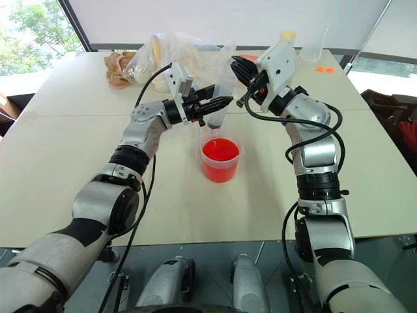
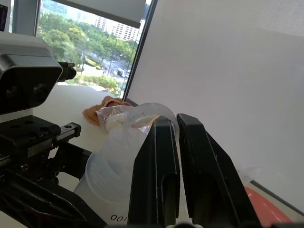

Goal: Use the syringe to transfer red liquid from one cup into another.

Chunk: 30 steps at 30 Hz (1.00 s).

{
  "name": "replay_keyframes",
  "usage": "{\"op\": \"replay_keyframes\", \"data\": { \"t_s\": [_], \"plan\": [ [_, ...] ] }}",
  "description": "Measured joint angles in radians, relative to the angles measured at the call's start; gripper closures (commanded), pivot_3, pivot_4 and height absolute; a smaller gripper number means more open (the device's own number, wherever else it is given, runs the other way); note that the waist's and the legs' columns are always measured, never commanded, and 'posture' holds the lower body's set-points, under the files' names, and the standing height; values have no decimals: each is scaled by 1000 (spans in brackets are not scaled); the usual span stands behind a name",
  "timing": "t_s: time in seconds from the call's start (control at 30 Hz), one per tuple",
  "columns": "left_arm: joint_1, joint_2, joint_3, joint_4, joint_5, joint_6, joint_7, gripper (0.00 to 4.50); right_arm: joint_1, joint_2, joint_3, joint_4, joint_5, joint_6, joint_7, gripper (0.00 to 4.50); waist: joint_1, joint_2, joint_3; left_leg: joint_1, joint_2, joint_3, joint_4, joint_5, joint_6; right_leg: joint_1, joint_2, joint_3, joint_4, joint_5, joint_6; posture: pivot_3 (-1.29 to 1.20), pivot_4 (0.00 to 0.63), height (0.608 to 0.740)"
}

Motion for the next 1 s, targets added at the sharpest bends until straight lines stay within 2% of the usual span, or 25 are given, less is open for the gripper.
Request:
{"op": "replay_keyframes", "data": {
  "t_s": [0.17,0.27,0.37,0.63,0.73,0.8,0.87,1.0],
  "plan": [
    [-2,13,26,0,-6,-1,41,3144,22,-3,3,2,-4,-6,9,4359,-1,0,0,0,0,0,0,0,0,0,0,0,0,0,0,0,150,737],
    [-47,21,59,-9,-26,-2,62,3144,58,3,43,15,-8,13,45,3488,-2,0,0,0,0,0,0,0,0,0,0,0,0,0,0,0,150,737],
    [-77,8,73,-78,-52,3,54,3144,70,13,47,12,18,48,43,2060,1,0,0,0,0,0,0,0,0,0,0,0,0,0,0,0,150,737],
    [-66,11,85,-101,-97,90,54,3144,118,-66,-100,-94,136,138,10,2060,2,0,0,0,0,-1,0,0,0,0,0,0,0,0,0,0,150,737],
    [-77,23,95,-106,-111,177,103,3144,158,-125,-147,-131,186,205,13,2060,1,0,0,0,0,-1,0,0,0,0,0,0,0,0,0,0,150,737],
    [-116,55,91,-85,-94,294,190,3144,195,-196,-188,-187,242,280,38,2060,2,0,0,0,0,-1,0,0,0,0,0,0,0,0,0,0,150,737],
    [-170,127,73,-76,-60,459,262,3144,229,-273,-226,-278,326,378,77,2060,-4,0,1,0,0,-1,-1,0,0,0,0,0,0,0,0,0,150,737],
    [-310,261,-5,-20,1,930,307,3144,262,-399,-231,-515,528,579,163,2060,-10,0,1,1,2,-2,-1,0,1,0,2,0,1,0,1,0,150,737]
  ]
}}
